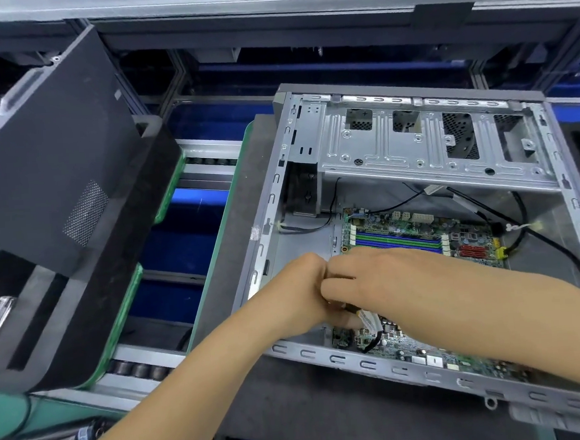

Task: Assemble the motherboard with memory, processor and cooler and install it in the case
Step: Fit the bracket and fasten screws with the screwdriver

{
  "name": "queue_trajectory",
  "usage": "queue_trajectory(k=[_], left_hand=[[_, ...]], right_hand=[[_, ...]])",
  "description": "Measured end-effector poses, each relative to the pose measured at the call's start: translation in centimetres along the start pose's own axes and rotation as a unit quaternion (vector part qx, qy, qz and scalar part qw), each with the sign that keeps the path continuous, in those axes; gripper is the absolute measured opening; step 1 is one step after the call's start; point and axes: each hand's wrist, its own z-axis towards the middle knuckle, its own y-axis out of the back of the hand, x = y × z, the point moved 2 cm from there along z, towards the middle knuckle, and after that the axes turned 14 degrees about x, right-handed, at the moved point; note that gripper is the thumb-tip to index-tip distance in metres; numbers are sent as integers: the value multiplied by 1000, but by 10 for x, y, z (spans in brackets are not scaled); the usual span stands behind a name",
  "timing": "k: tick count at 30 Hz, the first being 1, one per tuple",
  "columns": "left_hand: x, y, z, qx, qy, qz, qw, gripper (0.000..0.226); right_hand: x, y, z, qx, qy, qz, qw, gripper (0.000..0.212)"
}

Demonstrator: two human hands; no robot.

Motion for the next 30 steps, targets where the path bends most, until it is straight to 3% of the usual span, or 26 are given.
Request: queue_trajectory(k=[1,4,6,11,14,16,18,21,23,27,30], left_hand=[[-1,0,0,-4,9,4,1000,21],[-1,-1,0,-30,26,34,999,46],[1,0,1,-36,25,47,998,42],[-3,-2,-2,10,-3,9,1000,22],[-3,-1,-4,4,-6,13,1000,12],[-4,-2,-3,-3,-6,12,1000,14],[-3,-2,-1,-10,-9,16,1000,23],[-2,-3,0,2,2,4,1000,27],[-1,-3,0,-5,8,7,1000,32],[-1,-3,-1,-8,0,-7,1000,25],[-2,-4,-2,-8,-11,-7,1000,29]], right_hand=[[5,9,-5,-29,26,-47,998,10],[41,46,-36,-30,107,-60,992,40],[60,65,-61,-16,115,-74,991,45],[73,53,-40,58,56,-74,994,23],[66,47,-35,85,64,-68,992,8],[65,58,-52,99,83,-41,991,17],[69,71,-67,46,124,-36,991,19],[70,70,-63,-13,35,-159,987,37],[74,62,-54,13,20,-187,982,24],[71,59,-51,87,-21,-99,991,5],[76,58,-51,57,6,-194,979,17]])
